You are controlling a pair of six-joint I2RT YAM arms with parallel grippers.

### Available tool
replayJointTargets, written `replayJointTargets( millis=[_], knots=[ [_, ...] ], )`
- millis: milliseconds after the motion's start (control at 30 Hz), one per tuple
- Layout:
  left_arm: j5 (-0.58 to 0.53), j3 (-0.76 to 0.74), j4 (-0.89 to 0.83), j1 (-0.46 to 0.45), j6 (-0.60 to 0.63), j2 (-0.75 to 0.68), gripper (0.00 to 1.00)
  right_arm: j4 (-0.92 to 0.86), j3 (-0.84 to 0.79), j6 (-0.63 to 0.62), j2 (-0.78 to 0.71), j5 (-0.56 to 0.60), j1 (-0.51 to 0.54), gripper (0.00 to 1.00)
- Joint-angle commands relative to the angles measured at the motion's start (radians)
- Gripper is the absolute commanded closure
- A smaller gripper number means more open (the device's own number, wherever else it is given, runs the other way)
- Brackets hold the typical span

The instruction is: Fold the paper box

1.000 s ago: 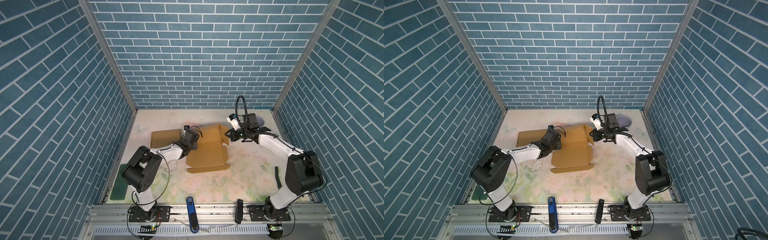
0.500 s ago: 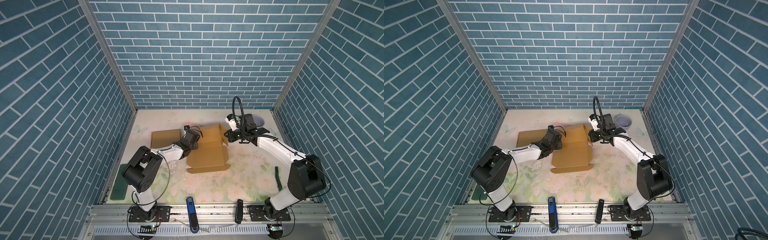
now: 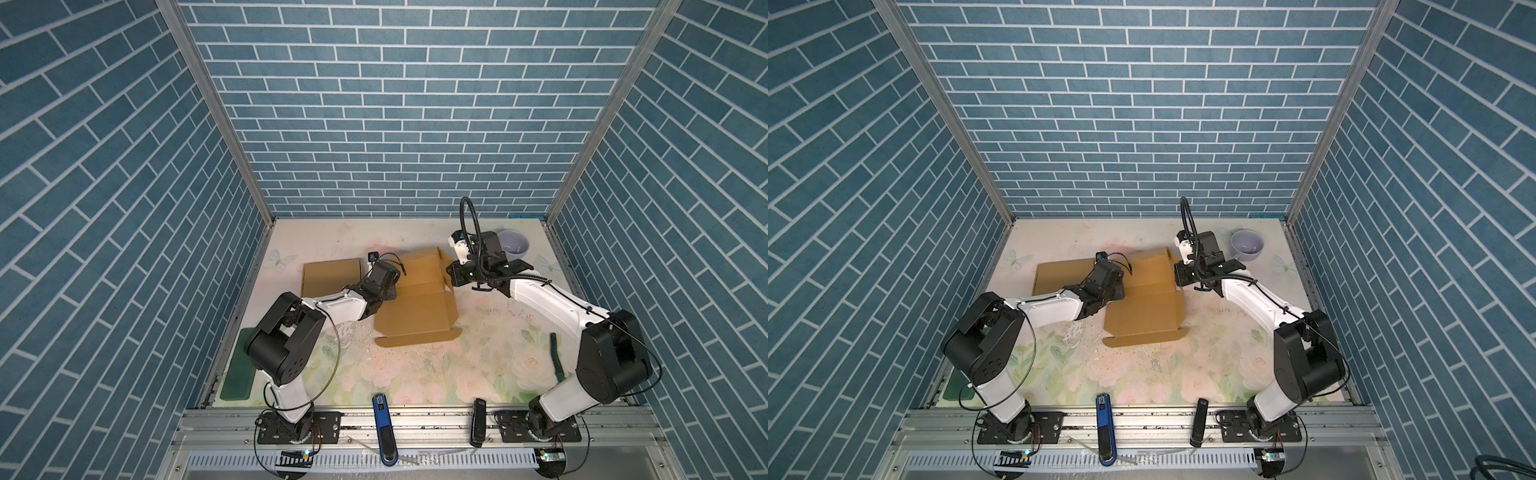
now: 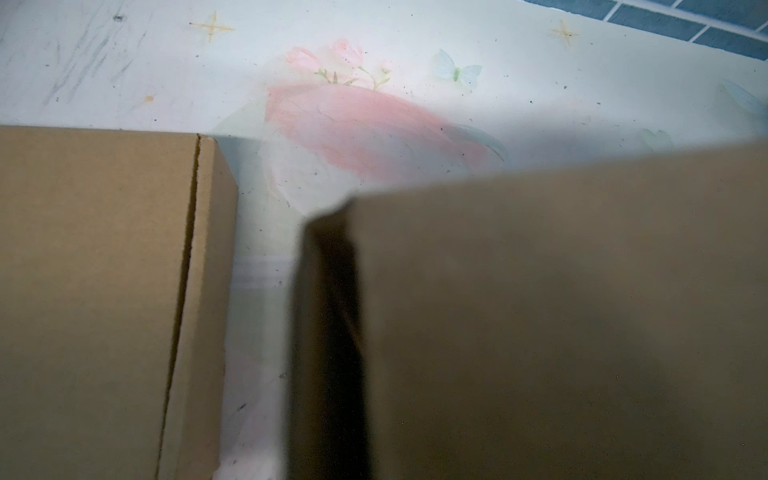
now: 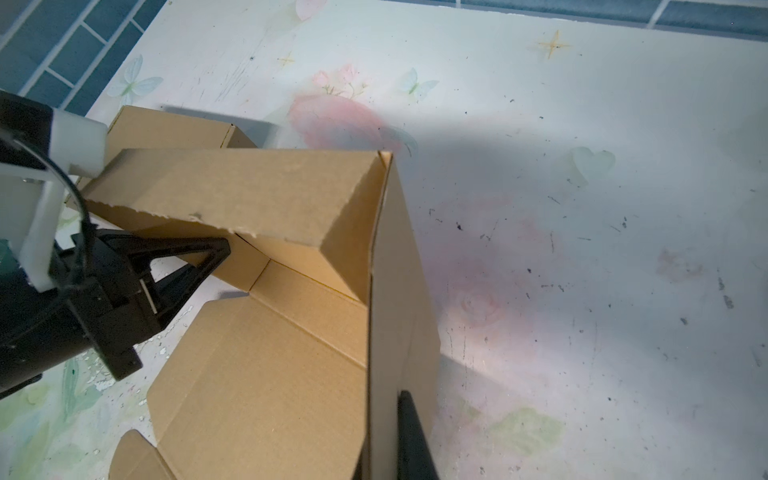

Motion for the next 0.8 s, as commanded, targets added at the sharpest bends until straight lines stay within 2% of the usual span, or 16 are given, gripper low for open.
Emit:
replayJointTargets(
  millis=[0,300,767],
  knots=[
    [0.003,-0.007,0.099,-0.020,-0.007,0.003,1.00,0.038,-0.085,0.044,-0.037,-0.030,0.043,1.00],
    [-0.026,-0.035,0.135,-0.020,-0.015,-0.009,1.00,0.212,-0.272,0.061,-0.091,0.005,0.068,1.00],
    [-0.034,-0.089,0.208,-0.032,-0.019,-0.014,1.00,0.224,-0.269,0.119,-0.035,0.038,0.093,0.99]
  ],
)
